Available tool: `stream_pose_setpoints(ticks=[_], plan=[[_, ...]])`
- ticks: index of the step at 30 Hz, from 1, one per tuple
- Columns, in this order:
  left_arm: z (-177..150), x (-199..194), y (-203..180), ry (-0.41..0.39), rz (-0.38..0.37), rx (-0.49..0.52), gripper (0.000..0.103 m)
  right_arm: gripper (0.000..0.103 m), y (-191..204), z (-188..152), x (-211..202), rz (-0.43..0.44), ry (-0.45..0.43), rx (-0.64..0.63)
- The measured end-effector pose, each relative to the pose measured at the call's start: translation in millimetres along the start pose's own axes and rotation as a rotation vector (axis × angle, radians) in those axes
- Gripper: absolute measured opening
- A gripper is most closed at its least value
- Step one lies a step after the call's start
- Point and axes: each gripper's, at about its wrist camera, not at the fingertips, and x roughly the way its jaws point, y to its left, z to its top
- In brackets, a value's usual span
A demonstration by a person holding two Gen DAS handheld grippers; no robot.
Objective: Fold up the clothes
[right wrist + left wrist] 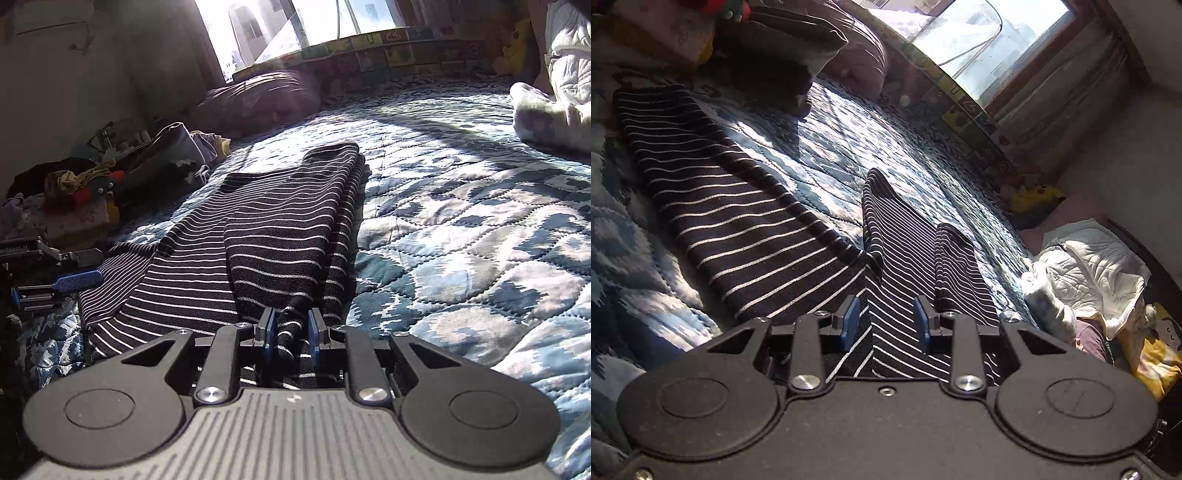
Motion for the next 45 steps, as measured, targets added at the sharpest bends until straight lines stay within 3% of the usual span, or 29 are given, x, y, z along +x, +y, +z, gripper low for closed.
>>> stream_pose_setpoints(ticks=[3,7,9,13,19,23,25,26,27,28,30,36,45], plan=[[10,-17,24,-0.046,0.047,-0.056,0.033,0.027,-3,-1,-15,-0.005,-0.033,0.075],[22,-34,55,-0.124,0.156,-0.148,0.045,0.037,-2,2,-35,-0.028,-0.095,0.126],[29,-40,73,-0.147,0.214,-0.211,0.045,0.044,-4,4,-42,-0.018,-0.115,0.154],[50,-45,102,-0.193,0.279,-0.271,0.045,0.048,-19,1,-51,-0.005,-0.116,0.248],[74,-41,148,-0.241,0.225,-0.451,0.045,0.052,-58,-10,-51,-0.013,-0.113,0.440],[92,-26,157,-0.246,0.222,-0.463,0.043,0.053,-75,-17,-47,-0.021,-0.118,0.524],[98,-20,160,-0.246,0.233,-0.469,0.033,0.053,-78,-16,-46,-0.024,-0.121,0.527],[102,-17,161,-0.243,0.246,-0.464,0.032,0.053,-79,-16,-46,-0.023,-0.124,0.529],[105,-14,161,-0.241,0.248,-0.455,0.025,0.053,-80,-15,-45,-0.023,-0.127,0.530],[106,-13,159,-0.242,0.250,-0.446,0.011,0.054,-81,-15,-44,-0.023,-0.130,0.531],[112,-9,153,-0.247,0.236,-0.413,0.004,0.054,-83,-13,-42,-0.016,-0.136,0.536],[114,3,90,-0.231,0.204,-0.194,0.004,0.055,-82,-5,-33,0.020,-0.148,0.528],[79,41,-24,-0.201,0.154,0.213,0.004,0.056,-65,8,-20,0.108,-0.148,0.461]])
